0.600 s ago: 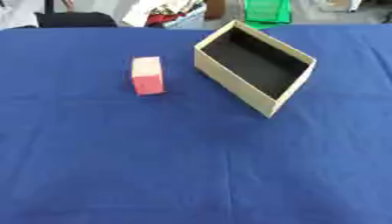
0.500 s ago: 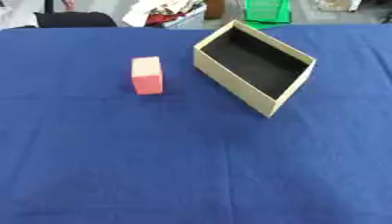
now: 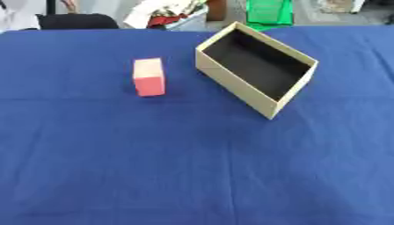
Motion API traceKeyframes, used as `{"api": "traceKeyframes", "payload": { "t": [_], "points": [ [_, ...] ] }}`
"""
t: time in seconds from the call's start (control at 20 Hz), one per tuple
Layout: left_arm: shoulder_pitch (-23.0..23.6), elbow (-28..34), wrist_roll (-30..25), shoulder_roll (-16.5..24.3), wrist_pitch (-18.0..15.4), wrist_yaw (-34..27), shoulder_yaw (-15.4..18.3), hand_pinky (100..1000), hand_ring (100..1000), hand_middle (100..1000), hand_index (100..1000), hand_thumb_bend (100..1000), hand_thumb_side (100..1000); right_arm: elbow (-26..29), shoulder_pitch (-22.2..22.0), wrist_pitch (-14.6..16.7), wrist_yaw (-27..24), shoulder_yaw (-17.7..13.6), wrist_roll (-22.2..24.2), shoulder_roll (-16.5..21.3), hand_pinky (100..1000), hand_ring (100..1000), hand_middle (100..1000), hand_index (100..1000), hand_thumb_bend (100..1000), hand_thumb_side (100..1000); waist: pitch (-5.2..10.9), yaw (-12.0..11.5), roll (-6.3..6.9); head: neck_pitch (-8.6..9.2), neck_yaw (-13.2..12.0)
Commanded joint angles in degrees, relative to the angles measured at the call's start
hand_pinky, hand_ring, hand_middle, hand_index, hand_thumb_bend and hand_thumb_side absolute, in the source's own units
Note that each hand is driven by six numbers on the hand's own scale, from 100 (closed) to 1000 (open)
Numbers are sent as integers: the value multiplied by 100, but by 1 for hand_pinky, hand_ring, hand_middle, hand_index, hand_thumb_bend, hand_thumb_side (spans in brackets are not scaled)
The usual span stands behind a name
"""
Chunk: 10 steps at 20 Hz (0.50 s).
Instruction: Pick up objects on the table and place them in the box.
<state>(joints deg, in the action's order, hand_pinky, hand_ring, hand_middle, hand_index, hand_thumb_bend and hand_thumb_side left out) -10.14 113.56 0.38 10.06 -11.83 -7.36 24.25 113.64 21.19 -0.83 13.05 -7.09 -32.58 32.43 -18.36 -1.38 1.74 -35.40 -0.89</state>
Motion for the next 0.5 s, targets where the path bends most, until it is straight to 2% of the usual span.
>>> {"api": "traceKeyframes", "payload": {
  "t": [0.05,0.25,0.5],
  "points": [
    [-51,104,2,262,-1,17,-21,673,582,642,867,100,799,95,56,-9,54,-71,-12,155,777,759,797,806,100,852,124,13,7,65,-20],
    [-251,104,69,824,43,243,-160,671,582,645,865,100,773,95,61,-12,51,-53,10,162,777,759,796,806,100,851,139,15,18,17,-2],
    [-726,-109,177,1631,149,675,-467,670,586,655,865,100,750,95,79,-11,46,-33,39,160,777,759,797,806,100,850,160,54,16,-87,10]
  ]
}}
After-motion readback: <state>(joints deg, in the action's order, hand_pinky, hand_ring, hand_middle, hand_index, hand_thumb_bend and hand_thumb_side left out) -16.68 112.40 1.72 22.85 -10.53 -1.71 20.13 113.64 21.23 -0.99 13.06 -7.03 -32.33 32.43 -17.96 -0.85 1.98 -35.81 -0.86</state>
